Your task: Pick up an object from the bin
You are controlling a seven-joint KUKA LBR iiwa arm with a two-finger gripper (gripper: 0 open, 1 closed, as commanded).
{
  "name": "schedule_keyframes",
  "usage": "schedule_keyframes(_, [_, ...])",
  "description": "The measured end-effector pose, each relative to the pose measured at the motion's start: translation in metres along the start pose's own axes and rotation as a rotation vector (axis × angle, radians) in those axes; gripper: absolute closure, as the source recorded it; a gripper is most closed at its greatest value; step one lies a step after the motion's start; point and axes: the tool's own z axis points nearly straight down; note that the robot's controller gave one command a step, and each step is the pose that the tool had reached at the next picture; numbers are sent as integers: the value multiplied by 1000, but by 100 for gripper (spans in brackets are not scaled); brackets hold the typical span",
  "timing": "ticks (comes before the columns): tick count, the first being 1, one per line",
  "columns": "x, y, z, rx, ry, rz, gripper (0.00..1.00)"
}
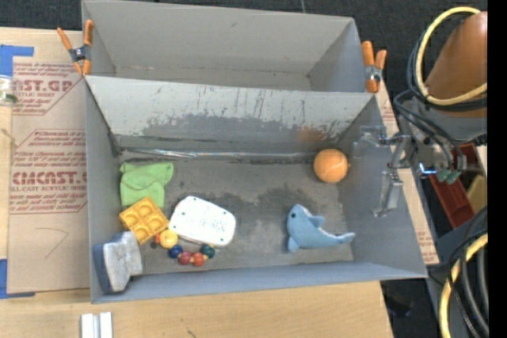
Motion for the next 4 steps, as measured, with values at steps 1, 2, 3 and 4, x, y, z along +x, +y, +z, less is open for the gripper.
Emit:
schedule_keyframes(1, [-2,1,-4,2,-8,-2,0])
schedule_keyframes(2, [6,11,55,3,-11,17,0])
schedule_keyframes(3, [21,24,84,-1,-6,245,0])
schedule_keyframes(4, [26,29,93,2,-11,176,0])
